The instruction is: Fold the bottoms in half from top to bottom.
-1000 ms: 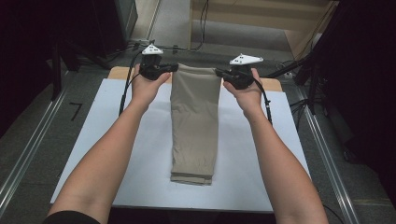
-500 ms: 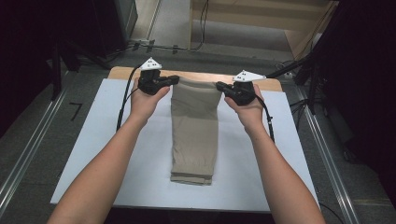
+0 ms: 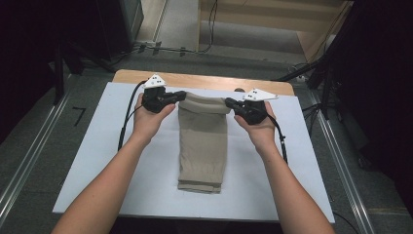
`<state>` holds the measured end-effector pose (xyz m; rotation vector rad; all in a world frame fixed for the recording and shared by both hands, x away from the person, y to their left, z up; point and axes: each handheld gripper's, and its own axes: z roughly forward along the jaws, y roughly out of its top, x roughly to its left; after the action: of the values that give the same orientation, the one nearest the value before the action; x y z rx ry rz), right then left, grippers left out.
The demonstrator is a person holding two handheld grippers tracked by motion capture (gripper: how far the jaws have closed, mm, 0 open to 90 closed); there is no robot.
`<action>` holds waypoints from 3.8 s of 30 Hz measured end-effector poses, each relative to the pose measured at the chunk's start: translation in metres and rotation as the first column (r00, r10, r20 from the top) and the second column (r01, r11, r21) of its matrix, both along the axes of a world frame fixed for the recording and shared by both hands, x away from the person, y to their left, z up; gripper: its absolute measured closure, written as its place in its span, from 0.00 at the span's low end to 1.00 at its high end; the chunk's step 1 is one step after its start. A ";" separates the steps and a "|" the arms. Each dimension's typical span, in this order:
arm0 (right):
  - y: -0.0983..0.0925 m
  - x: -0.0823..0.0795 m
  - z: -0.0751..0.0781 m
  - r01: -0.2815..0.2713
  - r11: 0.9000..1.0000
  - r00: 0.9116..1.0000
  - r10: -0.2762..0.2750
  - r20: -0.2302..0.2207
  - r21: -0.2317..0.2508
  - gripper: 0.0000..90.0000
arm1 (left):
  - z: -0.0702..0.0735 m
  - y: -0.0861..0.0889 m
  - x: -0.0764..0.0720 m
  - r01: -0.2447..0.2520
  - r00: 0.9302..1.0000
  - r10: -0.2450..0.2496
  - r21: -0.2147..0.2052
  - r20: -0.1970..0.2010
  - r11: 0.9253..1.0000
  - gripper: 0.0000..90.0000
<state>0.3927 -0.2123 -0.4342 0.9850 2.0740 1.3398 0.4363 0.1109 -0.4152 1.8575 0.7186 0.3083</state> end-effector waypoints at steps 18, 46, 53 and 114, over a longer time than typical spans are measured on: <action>0.000 -0.034 -0.021 -0.031 0.999 0.999 0.031 -0.016 0.025 0.95 | -0.019 0.006 -0.035 0.021 1.000 -0.021 -0.008 -0.002 1.000 0.98; 0.001 -0.095 -0.038 -0.059 0.997 0.998 0.059 -0.004 0.045 0.95 | -0.042 0.020 -0.099 0.070 0.997 -0.071 -0.034 -0.012 0.997 0.98; 0.002 -0.117 -0.043 -0.079 0.996 0.997 0.079 0.003 0.052 0.95 | -0.046 0.024 -0.120 0.090 0.996 -0.090 -0.036 -0.011 0.995 0.98; 0.022 -0.155 -0.050 -0.154 0.988 0.970 0.156 -0.187 0.029 0.43 | -0.051 0.014 -0.132 0.164 0.973 -0.155 0.036 -0.172 0.986 0.59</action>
<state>0.2378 -0.1901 -0.4842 1.0084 2.3286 1.3863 0.3040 0.1254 -0.4660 1.9930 0.6754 0.0655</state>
